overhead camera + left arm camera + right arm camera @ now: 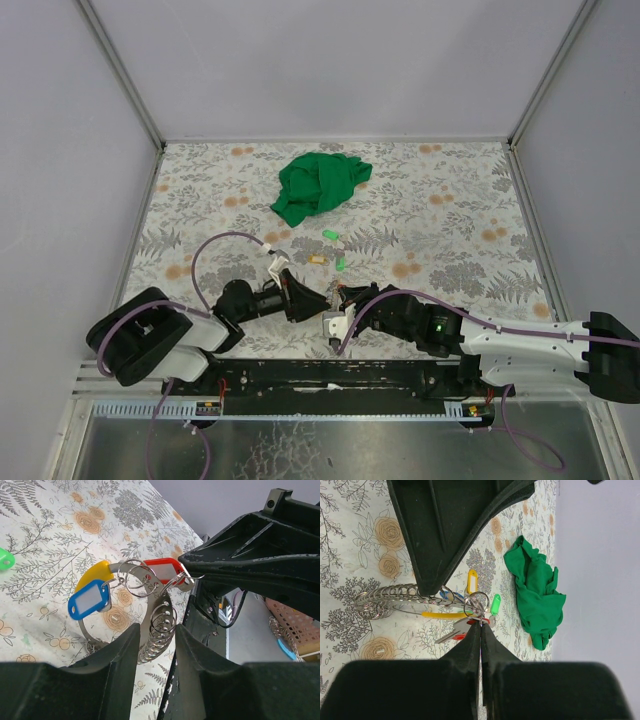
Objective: Put the keys on the keyring
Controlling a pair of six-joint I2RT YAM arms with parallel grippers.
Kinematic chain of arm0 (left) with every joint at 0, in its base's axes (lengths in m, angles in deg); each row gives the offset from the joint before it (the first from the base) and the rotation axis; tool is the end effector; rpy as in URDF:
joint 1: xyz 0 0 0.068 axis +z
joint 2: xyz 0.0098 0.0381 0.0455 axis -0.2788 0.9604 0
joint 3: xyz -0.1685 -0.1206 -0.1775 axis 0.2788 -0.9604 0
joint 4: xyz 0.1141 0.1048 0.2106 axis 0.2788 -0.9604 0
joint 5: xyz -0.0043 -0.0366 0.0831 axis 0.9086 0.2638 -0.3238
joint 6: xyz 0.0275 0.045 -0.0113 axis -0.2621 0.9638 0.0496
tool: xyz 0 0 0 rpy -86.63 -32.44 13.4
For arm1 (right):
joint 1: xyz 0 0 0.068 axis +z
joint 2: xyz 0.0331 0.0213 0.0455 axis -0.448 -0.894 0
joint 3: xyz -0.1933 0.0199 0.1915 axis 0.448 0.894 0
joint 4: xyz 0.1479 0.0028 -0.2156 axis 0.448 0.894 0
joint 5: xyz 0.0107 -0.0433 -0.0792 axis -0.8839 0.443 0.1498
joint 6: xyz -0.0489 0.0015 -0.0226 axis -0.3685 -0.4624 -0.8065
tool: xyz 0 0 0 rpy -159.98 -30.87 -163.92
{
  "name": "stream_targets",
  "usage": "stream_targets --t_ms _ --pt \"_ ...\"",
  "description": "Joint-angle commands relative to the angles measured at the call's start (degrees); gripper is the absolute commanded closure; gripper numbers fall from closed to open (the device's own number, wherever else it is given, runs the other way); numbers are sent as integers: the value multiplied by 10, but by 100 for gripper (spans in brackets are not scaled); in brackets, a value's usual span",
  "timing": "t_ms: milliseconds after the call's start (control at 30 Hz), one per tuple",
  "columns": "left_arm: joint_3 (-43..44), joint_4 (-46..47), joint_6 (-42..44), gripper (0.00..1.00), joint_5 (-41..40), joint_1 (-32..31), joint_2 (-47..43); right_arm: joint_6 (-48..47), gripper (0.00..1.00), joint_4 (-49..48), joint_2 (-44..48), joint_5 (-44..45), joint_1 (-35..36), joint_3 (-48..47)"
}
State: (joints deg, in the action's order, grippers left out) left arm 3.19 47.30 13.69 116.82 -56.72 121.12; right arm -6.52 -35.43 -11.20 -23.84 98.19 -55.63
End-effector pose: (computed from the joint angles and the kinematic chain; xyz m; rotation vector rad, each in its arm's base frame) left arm 0.1366 -0.1403 0.1521 0.5004 1.6954 -1.4388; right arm 0.0784 0.2126 0.2394 -1.5985 1.0113 0.0419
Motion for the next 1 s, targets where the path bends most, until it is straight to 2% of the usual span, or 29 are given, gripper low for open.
stream_targets --t_ms 0,300,600,833,967 --pt "13 52 -1 66 11 -5 15 2 100 -28 7 11 -3 -3" --pt "12 92 -44 73 40 -8 9 4 100 -26 7 14 -3 -2" --pt "22 23 -35 79 38 -17 -35 5 100 -26 6 17 -3 -3" --pt "15 16 -44 75 12 -20 -37 5 100 -21 10 18 -3 -4" --pt "13 -50 -20 72 -15 -21 -76 5 100 -20 13 19 -3 -3"
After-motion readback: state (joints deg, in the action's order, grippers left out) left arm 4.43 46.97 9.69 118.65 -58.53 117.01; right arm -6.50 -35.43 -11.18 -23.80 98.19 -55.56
